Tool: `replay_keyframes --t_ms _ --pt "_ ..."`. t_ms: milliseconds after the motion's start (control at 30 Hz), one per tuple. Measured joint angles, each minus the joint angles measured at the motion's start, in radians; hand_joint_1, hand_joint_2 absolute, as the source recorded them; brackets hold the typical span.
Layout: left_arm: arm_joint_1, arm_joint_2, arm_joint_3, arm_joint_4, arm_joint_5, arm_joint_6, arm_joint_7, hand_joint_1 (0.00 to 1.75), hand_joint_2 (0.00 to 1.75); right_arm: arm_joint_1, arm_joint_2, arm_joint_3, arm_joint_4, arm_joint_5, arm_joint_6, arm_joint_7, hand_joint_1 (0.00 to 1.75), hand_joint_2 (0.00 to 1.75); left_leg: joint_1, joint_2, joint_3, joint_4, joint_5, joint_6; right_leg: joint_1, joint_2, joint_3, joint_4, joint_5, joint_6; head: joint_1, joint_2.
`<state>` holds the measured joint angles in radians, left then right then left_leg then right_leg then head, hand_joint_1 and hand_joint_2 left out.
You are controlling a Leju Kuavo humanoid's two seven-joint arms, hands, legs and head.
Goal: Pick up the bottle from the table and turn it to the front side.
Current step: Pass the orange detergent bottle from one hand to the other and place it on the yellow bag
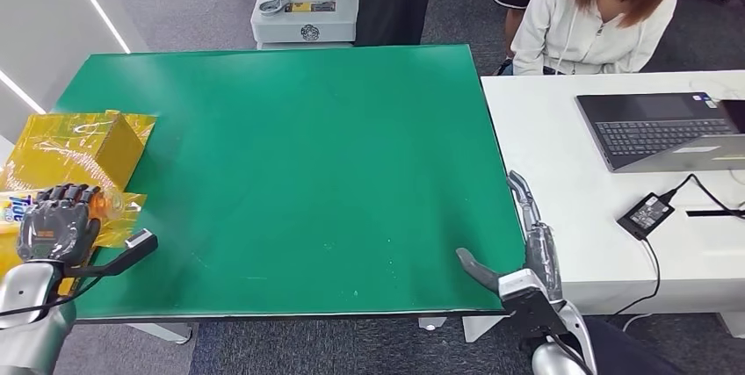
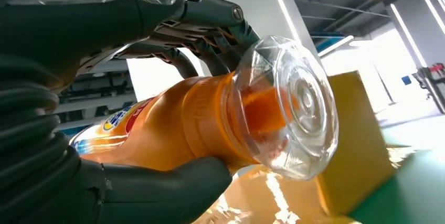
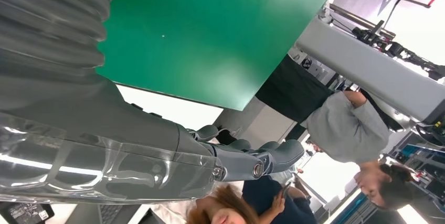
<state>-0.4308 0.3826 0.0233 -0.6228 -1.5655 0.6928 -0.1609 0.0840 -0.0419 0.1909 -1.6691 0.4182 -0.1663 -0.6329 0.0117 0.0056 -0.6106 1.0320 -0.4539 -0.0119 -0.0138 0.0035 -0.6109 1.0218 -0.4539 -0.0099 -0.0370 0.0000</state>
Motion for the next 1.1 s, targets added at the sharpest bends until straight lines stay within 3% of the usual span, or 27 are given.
replay_keyframes --t_ms 467,500,633,1100 --pt "-0.050 0.001 -0.120 0.213 0.000 0.002 0.078 1.75 1.75 0.025 -0.026 0.022 0.000 -0.017 -0.016 0.006 0.00 1.75 0.000 0.000 0.000 0.000 0.000 0.000 0.000 0.000 0.000 0.000 -0.001 0.000 0.000 0.000" --pt "-0.051 0.001 -0.132 0.221 0.000 0.004 0.082 1.68 1.75 0.029 -0.028 0.025 0.000 -0.016 -0.018 0.007 0.00 1.75 0.000 0.000 0.000 0.000 0.000 0.000 0.000 0.000 0.000 0.000 -0.001 0.000 0.000 0.000" --pt "-0.065 0.003 -0.172 0.256 0.004 0.003 0.100 0.00 1.75 0.049 -0.035 0.035 -0.009 -0.014 -0.029 0.020 0.00 1.75 0.000 0.000 0.000 0.000 0.000 0.000 0.000 0.000 0.000 0.000 -0.001 0.000 0.000 0.000" --pt "-0.060 0.000 -0.182 0.291 0.107 0.018 0.120 0.00 1.75 0.028 -0.048 0.066 -0.008 -0.020 -0.020 0.050 0.00 1.75 0.000 0.000 0.007 -0.001 0.000 0.000 0.000 0.000 0.006 0.001 -0.001 -0.001 0.000 0.000"
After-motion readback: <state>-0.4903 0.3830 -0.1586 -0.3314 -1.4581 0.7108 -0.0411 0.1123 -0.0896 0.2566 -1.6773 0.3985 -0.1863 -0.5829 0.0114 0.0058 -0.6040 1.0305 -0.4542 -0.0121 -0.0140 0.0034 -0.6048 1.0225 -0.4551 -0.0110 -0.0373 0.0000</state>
